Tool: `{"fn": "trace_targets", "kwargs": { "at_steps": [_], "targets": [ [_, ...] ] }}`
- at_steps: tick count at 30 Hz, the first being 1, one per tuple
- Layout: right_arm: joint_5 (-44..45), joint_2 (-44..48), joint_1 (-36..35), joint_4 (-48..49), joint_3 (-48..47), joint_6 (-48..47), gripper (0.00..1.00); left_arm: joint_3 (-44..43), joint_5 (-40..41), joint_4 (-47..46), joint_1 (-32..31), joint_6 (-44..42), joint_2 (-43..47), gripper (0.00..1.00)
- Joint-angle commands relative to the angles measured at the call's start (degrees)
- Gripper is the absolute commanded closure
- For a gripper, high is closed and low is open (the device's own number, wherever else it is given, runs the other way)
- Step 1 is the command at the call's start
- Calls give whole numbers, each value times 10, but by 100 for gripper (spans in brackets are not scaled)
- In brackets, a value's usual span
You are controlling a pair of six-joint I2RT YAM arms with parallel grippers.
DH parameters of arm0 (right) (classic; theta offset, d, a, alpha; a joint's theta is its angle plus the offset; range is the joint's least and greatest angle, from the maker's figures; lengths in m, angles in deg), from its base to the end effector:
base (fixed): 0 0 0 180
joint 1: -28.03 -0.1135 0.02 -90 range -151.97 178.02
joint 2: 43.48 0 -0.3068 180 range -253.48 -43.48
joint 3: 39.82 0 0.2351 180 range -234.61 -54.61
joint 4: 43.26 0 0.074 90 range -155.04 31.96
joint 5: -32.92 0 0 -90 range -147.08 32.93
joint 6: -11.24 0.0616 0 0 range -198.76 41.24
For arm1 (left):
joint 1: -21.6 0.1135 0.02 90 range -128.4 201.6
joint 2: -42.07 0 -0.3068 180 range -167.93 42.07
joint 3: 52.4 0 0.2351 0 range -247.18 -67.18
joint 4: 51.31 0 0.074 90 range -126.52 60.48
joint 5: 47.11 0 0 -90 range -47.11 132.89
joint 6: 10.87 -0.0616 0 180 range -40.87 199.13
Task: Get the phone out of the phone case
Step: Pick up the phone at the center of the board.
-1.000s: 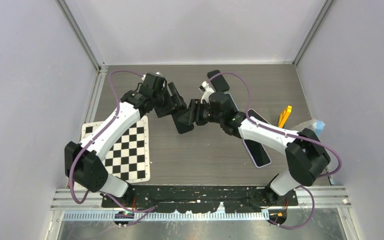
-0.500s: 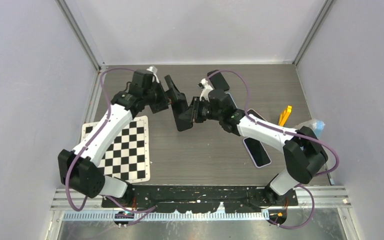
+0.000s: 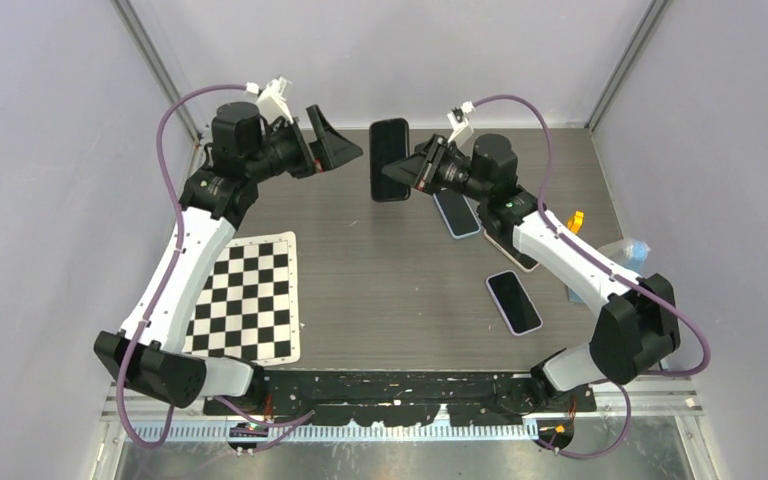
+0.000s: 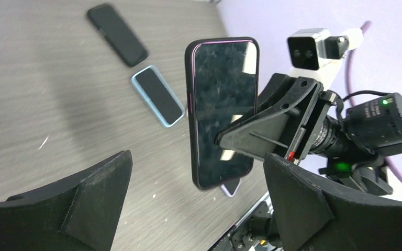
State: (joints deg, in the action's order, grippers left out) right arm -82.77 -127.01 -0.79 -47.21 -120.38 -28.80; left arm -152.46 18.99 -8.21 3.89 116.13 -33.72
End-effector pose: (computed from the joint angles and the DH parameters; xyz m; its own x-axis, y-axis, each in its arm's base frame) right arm 0.2927 0.1915 0.3906 -0.6892 0.4083 -0.5986 -0.4412 0.4189 0.7936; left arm 0.2614 -0.1097 0.4655 -0.6328 -0.3755 -0.6772 0.3288 0.6615 -0.6740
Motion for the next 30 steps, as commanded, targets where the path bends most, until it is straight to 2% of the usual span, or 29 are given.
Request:
{"fn": "trace_targets", "kwargs": {
  "at_steps": [1, 7, 10, 13, 17, 20, 24, 28, 30],
  "targets": [
    [-97, 40, -8, 137, -61, 60, 99, -62, -107, -75, 0, 22, -13, 1],
    [-158, 23, -10, 245, -71, 158, 99, -88, -201, -169, 5, 139, -33, 3],
    [-170, 17, -18, 238, -77, 157, 99, -67, -213, -231, 5, 199, -38, 5],
    [-181, 13, -26, 223, -84, 151, 99, -58, -234, -268, 4, 242, -50, 14],
    [-205, 3, -36, 165, -101, 114, 99, -60, -271, -277, 5, 270, -69, 27],
    [-212, -3, -36, 83, -122, 52, 99, -52, -290, -280, 5, 282, -70, 32],
    [-211, -10, -34, 65, -131, 40, 99, -45, -304, -280, 5, 282, -66, 38],
    [-208, -14, -33, 88, -126, 59, 99, -43, -314, -280, 5, 274, -60, 39],
    [-208, -17, -31, 104, -124, 75, 99, -43, -318, -278, 7, 266, -57, 35]
  ]
}}
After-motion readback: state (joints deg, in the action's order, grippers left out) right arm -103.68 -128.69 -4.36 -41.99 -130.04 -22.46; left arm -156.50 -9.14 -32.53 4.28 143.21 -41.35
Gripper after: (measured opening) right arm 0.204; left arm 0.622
